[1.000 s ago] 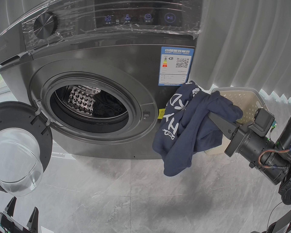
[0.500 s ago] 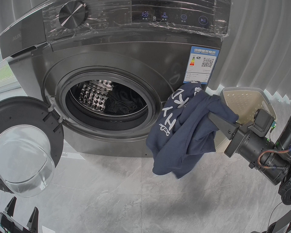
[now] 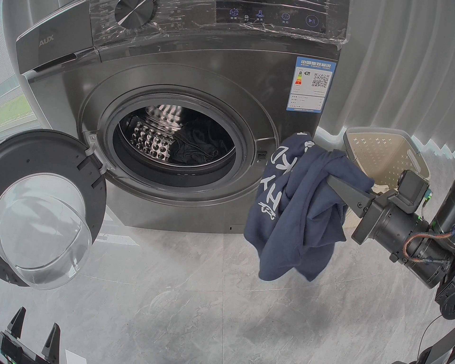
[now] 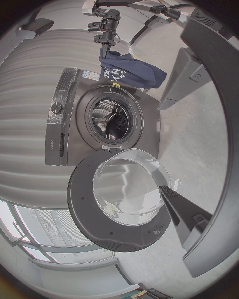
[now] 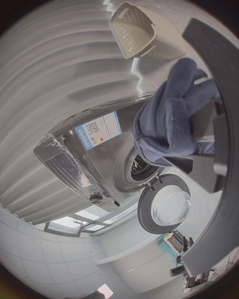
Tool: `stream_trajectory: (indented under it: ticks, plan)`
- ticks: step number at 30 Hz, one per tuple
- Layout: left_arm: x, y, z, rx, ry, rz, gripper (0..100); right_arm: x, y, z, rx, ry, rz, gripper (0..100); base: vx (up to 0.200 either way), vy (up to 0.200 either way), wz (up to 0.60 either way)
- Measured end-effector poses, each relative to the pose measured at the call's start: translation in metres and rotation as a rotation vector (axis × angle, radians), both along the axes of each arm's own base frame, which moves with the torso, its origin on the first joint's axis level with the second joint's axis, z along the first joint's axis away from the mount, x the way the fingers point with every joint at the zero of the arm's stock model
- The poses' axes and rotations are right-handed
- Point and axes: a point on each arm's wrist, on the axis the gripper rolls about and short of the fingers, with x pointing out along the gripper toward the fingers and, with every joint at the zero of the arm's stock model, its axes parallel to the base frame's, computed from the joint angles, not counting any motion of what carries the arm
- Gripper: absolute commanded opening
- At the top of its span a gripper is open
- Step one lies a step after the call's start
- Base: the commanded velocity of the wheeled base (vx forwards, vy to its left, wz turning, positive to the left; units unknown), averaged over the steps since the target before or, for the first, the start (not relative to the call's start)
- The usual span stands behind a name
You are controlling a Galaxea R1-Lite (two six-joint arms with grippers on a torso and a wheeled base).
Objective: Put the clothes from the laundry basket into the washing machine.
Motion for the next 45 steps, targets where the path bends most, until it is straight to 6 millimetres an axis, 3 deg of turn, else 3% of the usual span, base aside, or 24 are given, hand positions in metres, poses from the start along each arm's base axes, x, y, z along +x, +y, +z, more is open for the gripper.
stream_trajectory:
  ticks: [15,45]
  plan:
    - [0.0000,0.0000,0.0000,0.000,0.000,0.000,100,0.0015,-0.0020,-0.0004,-0.001,0.001,-0.010,0,0.000,0.200,0.00]
    - [0.0000,0.0000,0.0001,0.008,-0.001,0.001,100,0.0018,0.0020,-0.0027,-0.009,0.008,-0.003,0,0.000,0.000,0.00]
